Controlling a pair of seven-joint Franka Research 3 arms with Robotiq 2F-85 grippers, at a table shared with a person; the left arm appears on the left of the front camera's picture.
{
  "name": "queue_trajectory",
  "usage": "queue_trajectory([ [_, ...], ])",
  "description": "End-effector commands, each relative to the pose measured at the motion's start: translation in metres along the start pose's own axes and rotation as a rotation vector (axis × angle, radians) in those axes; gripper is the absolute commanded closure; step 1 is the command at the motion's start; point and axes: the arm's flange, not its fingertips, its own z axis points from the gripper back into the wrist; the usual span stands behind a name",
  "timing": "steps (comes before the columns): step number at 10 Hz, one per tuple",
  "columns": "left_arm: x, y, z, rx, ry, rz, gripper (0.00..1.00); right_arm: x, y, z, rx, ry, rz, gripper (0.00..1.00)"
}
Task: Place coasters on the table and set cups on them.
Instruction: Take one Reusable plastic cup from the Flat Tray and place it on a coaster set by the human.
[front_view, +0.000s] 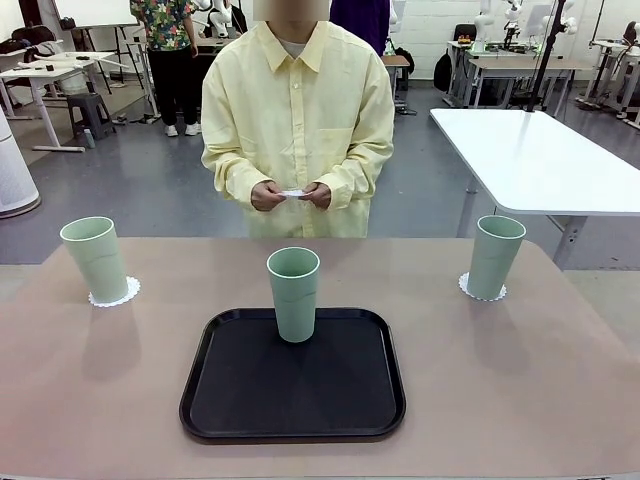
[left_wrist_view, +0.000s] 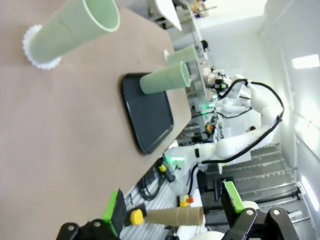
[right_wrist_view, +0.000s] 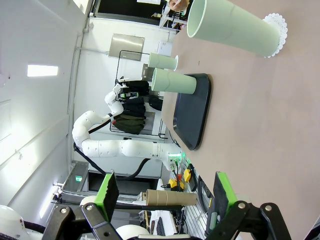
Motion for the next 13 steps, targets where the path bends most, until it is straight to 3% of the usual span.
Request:
queue_trajectory([
  [1,-0.0016,-0.0001,0.0008,0.000,0.006,0.002,0.00,0.0002,0.0003,-0.0001,-0.003,0.001,-0.002,0.00],
  [13,-0.0016,-0.0001,0.0008,0.000,0.006,0.002,0.00,0.0002,0.0003,-0.0001,-0.003,0.001,-0.002,0.00],
])
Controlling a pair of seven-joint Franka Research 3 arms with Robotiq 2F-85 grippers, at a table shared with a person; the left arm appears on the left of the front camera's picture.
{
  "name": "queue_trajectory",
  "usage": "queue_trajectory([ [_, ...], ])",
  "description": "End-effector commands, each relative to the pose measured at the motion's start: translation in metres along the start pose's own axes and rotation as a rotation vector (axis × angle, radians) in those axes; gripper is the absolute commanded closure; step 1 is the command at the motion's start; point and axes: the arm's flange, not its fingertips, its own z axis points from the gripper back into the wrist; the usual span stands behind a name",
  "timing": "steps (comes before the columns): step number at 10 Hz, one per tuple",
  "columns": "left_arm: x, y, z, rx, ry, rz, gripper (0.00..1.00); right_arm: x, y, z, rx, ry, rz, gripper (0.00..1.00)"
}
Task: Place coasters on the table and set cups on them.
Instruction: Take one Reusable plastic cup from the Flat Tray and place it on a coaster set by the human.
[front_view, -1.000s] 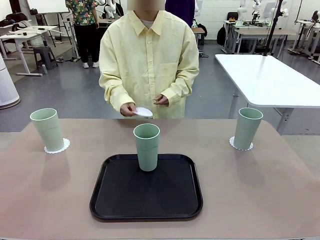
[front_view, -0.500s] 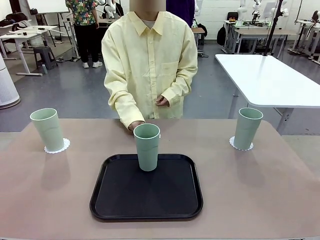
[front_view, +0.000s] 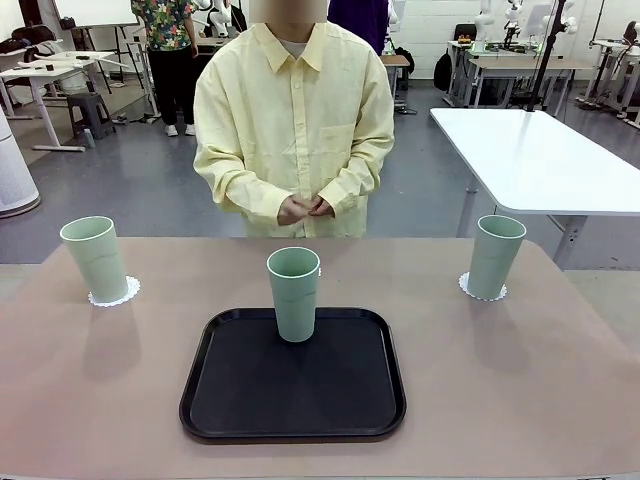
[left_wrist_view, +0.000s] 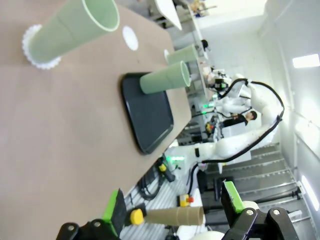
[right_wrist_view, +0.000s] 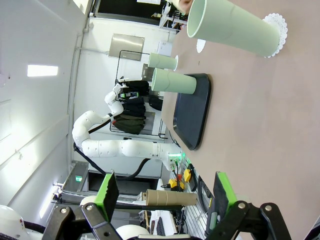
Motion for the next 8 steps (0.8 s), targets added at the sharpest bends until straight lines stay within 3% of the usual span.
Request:
queue_trajectory([
  [1,-0.0024,0.0002,0.0018,-0.001,0.003,0.002,0.00,0.0002,0.0003,-0.0001,-0.003,0.001,-0.002,0.00],
  [8,-0.0024,0.0002,0.0018,-0.001,0.003,0.002,0.00,0.0002,0.0003,-0.0001,-0.003,0.001,-0.002,0.00],
])
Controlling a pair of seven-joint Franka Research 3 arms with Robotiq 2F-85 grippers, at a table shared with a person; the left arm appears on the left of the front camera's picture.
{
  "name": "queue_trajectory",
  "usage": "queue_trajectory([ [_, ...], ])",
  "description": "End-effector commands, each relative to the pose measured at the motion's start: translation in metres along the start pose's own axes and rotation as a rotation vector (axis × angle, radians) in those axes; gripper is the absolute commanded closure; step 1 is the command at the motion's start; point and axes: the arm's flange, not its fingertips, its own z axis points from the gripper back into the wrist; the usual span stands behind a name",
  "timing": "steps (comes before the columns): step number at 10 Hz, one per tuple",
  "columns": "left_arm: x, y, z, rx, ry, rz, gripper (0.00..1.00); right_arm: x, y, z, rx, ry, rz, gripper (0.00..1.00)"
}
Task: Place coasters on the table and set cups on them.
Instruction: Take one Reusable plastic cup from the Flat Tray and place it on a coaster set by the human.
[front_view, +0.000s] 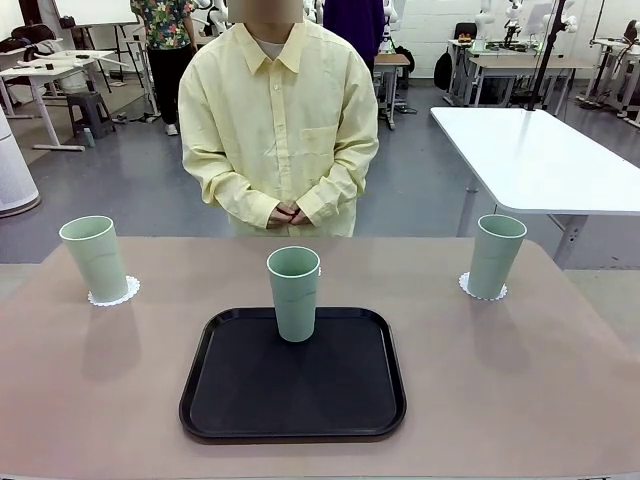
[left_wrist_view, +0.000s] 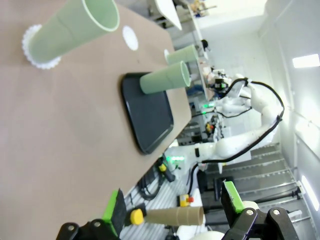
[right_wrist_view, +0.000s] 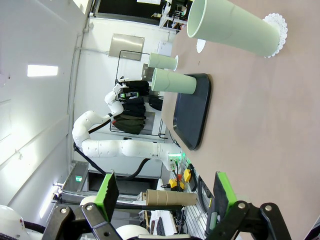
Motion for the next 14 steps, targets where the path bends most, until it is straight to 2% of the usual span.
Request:
queue_trajectory([
  [1,-0.002,0.000,0.002,-0.001,0.003,0.002,0.00,0.000,0.000,0.000,-0.003,0.001,-0.002,0.00],
  [5,-0.002,0.000,0.002,-0.001,0.003,0.002,0.00,0.000,0.000,0.000,0.000,0.000,0.000,0.00],
  [7,-0.002,0.000,0.002,-0.001,0.003,0.002,0.00,0.019,0.059,-0.007,-0.164,0.108,0.162,0.00],
  [8,-0.002,0.000,0.002,-0.001,0.003,0.002,0.00,0.035,0.087,-0.015,-0.207,0.099,0.194,0.00],
  [10,-0.002,0.000,0.002,-0.001,0.003,0.002,0.00,0.066,0.123,-0.057,-0.291,0.139,0.267,0.00],
  [14,-0.002,0.000,0.002,-0.001,0.003,0.002,0.00,0.114,0.136,-0.187,-0.532,0.243,0.433,0.00],
])
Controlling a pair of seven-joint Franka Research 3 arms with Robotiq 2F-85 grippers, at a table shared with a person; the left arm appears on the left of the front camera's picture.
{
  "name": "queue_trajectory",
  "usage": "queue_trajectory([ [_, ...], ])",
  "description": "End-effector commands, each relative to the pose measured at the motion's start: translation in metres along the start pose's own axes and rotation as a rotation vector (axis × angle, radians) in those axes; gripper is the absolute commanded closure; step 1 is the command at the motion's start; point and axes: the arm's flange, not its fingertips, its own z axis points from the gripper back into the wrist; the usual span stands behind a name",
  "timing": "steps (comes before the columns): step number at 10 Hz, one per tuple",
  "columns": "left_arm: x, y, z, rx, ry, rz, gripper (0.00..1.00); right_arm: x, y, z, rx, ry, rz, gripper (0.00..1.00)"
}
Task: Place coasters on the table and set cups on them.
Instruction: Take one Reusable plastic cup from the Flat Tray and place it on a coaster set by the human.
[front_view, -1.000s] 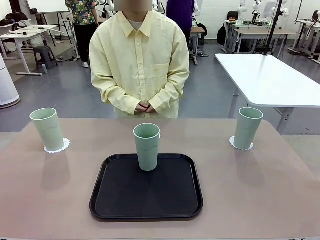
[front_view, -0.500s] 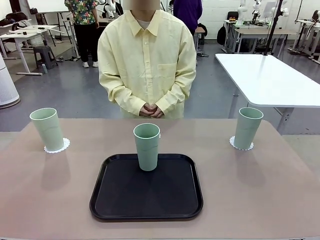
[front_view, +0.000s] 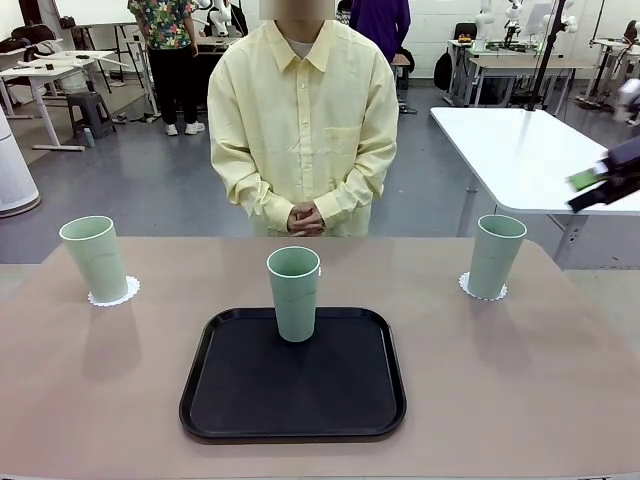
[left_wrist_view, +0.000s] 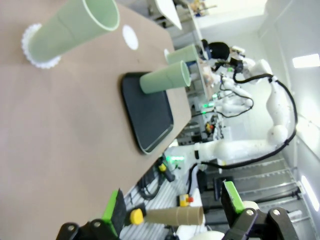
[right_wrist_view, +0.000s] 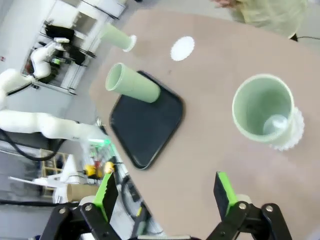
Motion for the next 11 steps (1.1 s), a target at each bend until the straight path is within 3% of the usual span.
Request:
queue_trajectory([
  [1,-0.002,-0.001,0.002,0.000,0.002,0.000,0.00,0.012,0.015,-0.053,-0.134,0.079,0.048,0.00],
  [4,-0.002,-0.001,0.002,0.000,0.002,0.000,0.00,0.027,0.061,-0.117,-0.210,0.158,0.244,0.00],
  [8,-0.002,-0.001,0.002,0.000,0.002,0.000,0.00,0.029,0.077,-0.158,-0.135,0.198,0.405,0.00],
  [9,-0.002,-0.001,0.002,0.000,0.002,0.000,0.00,0.022,0.075,-0.158,-0.092,0.219,0.434,0.00],
  [11,-0.002,-0.001,0.002,0.000,0.002,0.000,0.00,0.036,0.085,-0.156,-0.139,0.211,0.359,0.00],
])
